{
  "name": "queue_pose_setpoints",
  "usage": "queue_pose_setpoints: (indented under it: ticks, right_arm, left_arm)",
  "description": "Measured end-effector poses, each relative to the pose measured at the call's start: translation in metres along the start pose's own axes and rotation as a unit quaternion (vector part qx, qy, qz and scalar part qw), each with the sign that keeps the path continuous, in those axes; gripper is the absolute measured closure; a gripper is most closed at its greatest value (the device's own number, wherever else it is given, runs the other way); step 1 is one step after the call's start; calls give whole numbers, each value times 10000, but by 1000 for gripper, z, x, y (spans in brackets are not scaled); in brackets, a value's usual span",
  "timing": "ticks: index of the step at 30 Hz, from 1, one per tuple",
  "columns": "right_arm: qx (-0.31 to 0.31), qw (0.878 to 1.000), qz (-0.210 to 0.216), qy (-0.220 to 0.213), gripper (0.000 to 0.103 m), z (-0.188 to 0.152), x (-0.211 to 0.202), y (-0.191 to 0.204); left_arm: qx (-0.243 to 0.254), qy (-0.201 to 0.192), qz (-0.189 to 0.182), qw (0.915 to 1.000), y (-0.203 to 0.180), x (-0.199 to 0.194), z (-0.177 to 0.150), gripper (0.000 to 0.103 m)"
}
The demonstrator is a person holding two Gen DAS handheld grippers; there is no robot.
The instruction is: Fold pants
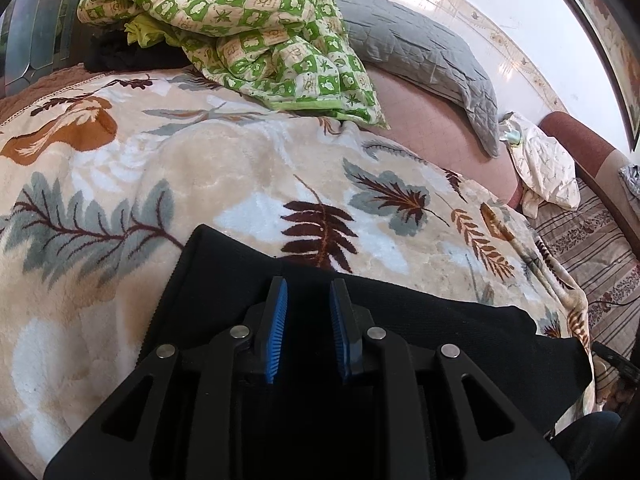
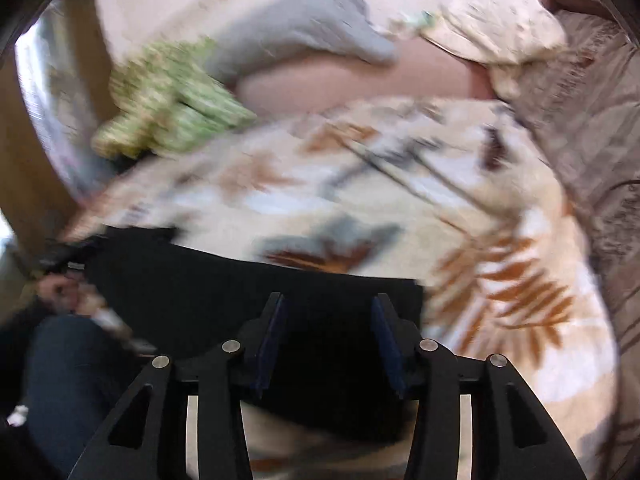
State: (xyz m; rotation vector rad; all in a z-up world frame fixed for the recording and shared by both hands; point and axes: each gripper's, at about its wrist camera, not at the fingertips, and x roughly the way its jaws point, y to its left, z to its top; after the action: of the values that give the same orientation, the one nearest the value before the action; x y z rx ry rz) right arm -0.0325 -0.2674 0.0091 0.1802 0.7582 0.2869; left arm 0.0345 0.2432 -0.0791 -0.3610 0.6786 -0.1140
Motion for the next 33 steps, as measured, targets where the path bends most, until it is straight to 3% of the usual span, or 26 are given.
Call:
queue_pose_setpoints:
  ticks: [2,3,4,6,8,10,12,15,24,27,30,33]
  right_arm:
    - [-88,9997,7,236,28,-10,5,9]
    - [-60,9967,-164,792,29,-21,22,7]
    - [-52,9936,-354,1068,36,-28,31,4]
    - [-133,9969,-415,658,37,-27,15,8]
    - [235,9991,-286,194,32,-29,-9,5]
    - [981,9947,-28,-320,25,-41,-33,-11]
    - [1655,9851,122,-449,25,-57,-41,-26]
    - [2359,9703,415,-354,25,-72,-36,-46]
    - [2967,9515,763,-291,22,-74,-2,-66]
    - [3427,9313,1172,-403,21,-78,-2,-74]
    - [3700,9129,1687,-348,26,-84,-3,-76]
    - [3649,9193,1455,-233,42,-84,2,-75]
  left_arm:
    - [25,-4,-60,10000,-1,0,0,77]
    - [46,-5,-94,9999,-2,0,0,74]
    - [70,-6,-136,9999,-3,0,0,70]
    - [114,-11,-219,9997,-5,-1,0,65]
    - [129,-23,-277,9995,-5,-1,-1,61]
    - [128,-27,-286,9995,-5,-2,-1,61]
    - [132,-31,-290,9995,-5,-2,-1,60]
    - [129,-41,-343,9993,-5,-2,-1,57]
    - [125,-51,-367,9992,-5,-2,-1,56]
    - [120,-52,-373,9992,-5,-2,-1,56]
    - [125,-53,-367,9992,-5,-2,-1,56]
    - [124,-54,-368,9992,-5,-2,-1,56]
